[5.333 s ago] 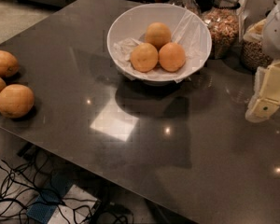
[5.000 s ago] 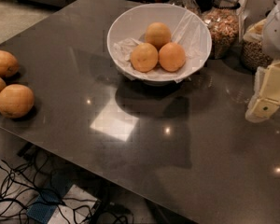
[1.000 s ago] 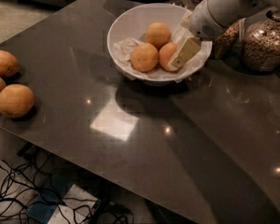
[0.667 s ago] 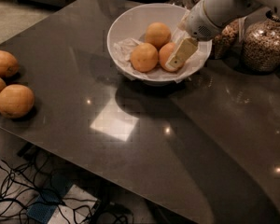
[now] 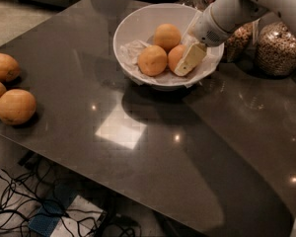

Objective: Pick orange from white bowl

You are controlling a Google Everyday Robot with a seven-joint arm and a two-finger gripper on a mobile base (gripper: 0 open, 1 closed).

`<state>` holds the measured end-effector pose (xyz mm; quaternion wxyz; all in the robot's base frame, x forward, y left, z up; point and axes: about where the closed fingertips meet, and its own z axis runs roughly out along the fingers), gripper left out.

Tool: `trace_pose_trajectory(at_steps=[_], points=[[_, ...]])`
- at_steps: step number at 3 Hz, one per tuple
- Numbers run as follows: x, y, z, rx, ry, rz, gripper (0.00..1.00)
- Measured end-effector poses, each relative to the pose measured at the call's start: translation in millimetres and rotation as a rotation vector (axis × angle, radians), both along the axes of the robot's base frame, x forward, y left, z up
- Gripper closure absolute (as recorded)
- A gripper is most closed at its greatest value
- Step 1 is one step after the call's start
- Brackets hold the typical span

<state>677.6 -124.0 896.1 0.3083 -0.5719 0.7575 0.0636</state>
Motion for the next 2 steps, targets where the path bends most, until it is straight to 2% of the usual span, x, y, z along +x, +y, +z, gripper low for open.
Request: trace_pose_trajectory(at_steps=[2], points=[[10.4,-1.9,-22.4,-0.011,0.049,-0.015,0.19]])
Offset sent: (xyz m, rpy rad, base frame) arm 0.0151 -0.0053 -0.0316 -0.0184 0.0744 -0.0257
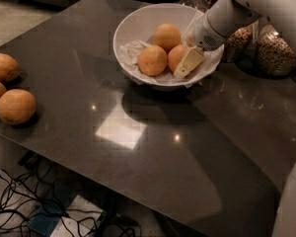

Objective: Pick orange from white bowl

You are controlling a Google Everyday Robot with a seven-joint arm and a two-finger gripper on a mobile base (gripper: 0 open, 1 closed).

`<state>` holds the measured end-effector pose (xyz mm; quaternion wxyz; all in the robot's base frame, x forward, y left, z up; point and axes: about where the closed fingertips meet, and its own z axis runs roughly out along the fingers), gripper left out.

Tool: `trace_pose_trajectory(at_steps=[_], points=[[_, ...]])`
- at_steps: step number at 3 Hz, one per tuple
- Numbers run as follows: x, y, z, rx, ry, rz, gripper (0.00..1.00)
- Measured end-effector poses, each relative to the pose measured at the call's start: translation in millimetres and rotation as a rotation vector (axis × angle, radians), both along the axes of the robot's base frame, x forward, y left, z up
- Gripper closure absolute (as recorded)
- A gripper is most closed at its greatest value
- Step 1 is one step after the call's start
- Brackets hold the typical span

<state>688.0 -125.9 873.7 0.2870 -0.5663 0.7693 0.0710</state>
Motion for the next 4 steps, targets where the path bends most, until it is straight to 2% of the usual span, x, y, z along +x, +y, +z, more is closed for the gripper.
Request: trace_pose_trajectory(at_steps=[1,2,4], points=[[2.0,5.1,-11.5,-0.007,0.029,0.010,0.21],[2.2,5.8,-10.1,-0.007,0.032,0.012,0.40],[2.9,8.7,-14.0,-0.006,0.045,0.022,0.86]])
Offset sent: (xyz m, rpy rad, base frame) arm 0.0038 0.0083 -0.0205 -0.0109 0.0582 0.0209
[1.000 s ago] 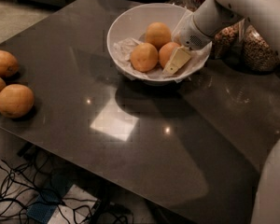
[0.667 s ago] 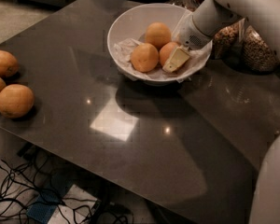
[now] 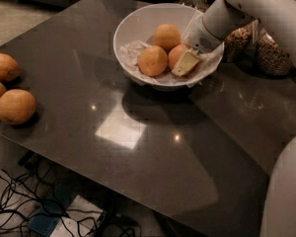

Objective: Pick orange from white bowl

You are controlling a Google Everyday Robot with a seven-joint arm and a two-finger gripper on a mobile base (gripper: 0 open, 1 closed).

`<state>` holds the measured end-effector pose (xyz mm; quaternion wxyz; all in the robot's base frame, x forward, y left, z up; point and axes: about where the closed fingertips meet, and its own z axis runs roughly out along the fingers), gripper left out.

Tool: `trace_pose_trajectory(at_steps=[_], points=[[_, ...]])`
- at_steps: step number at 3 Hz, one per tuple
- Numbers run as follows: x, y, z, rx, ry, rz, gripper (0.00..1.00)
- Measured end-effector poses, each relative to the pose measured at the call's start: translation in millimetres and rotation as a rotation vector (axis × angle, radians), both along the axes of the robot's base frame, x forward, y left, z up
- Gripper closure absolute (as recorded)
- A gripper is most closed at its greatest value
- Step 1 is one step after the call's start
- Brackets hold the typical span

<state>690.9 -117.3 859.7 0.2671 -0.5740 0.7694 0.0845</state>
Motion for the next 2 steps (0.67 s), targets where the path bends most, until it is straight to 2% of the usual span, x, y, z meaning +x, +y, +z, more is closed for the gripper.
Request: trace_pose_trajectory(at_steps=[1,2], points=[[-0.4,0.6,-0.9,0.009,0.004,0.004,1.00],[-0.8,0.5,1.2,0.012,0.003,0.006,1.00]])
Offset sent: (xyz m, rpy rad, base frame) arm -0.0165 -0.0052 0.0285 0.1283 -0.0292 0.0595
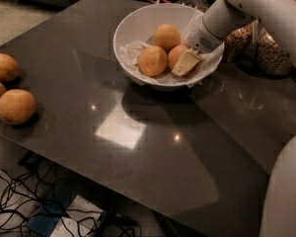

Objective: Pick orange from white bowl

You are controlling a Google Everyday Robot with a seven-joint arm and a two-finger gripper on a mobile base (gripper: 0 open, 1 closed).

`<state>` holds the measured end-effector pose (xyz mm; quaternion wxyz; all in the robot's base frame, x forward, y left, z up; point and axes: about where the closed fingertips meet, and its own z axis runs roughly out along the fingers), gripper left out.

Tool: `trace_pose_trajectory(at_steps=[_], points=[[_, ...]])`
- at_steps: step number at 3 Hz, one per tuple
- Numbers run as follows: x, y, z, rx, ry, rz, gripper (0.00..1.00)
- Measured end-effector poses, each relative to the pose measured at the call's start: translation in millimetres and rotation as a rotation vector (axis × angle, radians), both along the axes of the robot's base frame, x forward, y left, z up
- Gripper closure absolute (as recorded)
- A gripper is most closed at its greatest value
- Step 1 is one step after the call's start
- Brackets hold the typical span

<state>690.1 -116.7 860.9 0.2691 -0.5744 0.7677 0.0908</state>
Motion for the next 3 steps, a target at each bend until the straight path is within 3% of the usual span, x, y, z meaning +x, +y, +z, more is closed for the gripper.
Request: trace_pose_trajectory(at_steps=[3], points=[[-47.6,-2.2,59.1,0.168,-0.082,0.136,1.00]])
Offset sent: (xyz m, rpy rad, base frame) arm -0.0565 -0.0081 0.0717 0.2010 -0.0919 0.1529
